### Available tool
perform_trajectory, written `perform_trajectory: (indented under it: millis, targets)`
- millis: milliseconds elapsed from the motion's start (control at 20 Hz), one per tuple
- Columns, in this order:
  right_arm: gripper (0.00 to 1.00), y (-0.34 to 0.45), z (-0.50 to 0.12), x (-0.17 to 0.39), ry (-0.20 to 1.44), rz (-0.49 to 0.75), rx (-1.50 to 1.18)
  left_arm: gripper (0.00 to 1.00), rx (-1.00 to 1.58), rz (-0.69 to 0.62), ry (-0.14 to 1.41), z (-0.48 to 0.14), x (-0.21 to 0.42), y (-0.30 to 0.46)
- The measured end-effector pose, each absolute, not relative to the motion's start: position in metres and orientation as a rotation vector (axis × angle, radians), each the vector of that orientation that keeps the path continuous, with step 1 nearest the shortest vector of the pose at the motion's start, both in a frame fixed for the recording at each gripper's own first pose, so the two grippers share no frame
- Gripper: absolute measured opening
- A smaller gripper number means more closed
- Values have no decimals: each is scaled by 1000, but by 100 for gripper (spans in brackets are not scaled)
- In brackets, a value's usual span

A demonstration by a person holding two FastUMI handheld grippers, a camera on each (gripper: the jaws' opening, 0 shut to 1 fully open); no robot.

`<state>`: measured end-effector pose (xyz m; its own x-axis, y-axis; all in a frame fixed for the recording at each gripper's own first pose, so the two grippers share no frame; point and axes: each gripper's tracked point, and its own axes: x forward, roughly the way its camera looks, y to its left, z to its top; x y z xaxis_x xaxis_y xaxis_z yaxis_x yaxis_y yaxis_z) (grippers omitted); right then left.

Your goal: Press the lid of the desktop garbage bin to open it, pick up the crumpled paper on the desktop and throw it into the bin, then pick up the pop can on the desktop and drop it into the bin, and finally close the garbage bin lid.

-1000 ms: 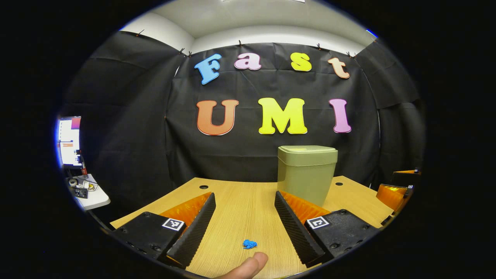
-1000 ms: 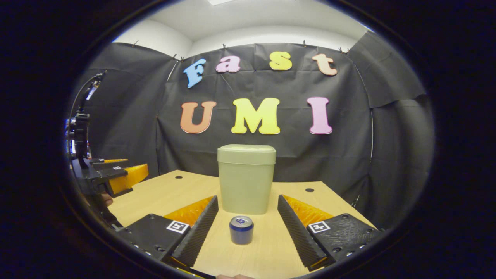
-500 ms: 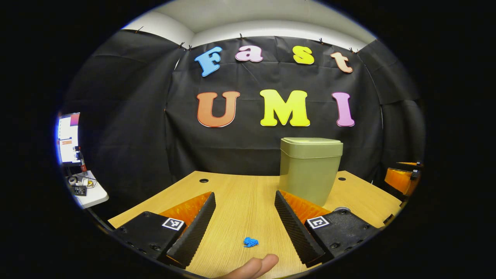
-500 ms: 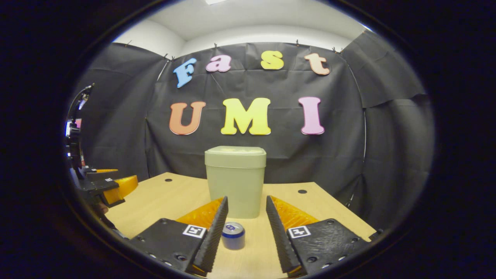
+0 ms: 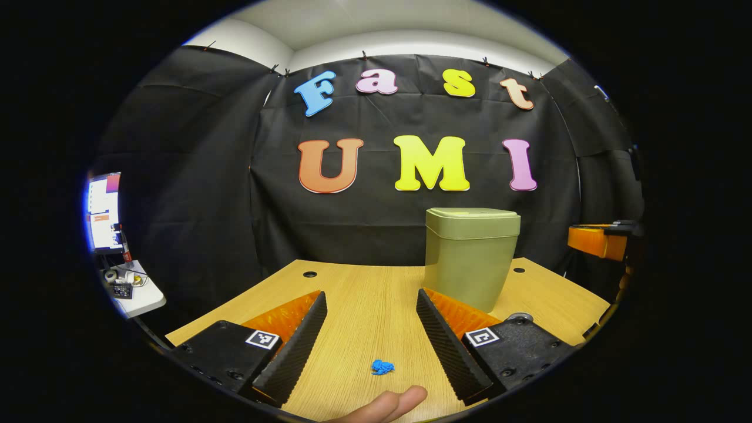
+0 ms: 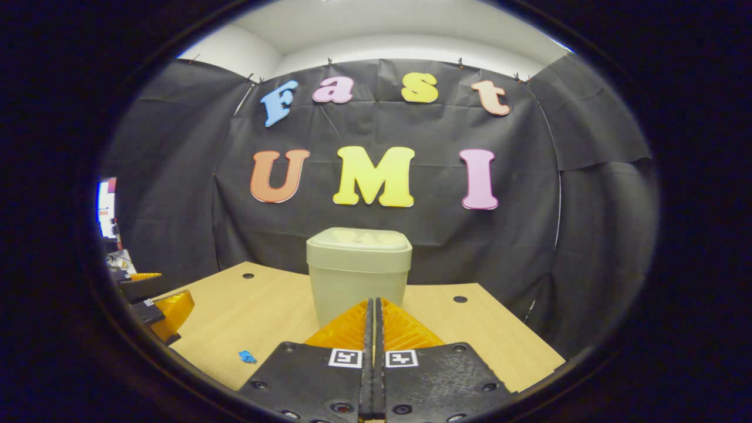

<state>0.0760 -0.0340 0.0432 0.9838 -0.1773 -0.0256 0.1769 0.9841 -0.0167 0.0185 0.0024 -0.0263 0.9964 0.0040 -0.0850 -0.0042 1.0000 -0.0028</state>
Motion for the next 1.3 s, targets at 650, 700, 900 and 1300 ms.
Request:
perform_trajectory:
  millis: [650,700,900,1300]
  targets:
    - [0,-31,127,215,123,-179,-12,99,-55,41,70,-23,23,22]
    - [0,-29,120,227,153,-178,-8,99,-61,43,72,-24,23,24]
    - [0,-28,101,261,219,-202,-12,99,-56,53,67,-23,26,33]
    - [1,-21,85,281,269,-226,-16,99,-94,53,97,-31,30,38]
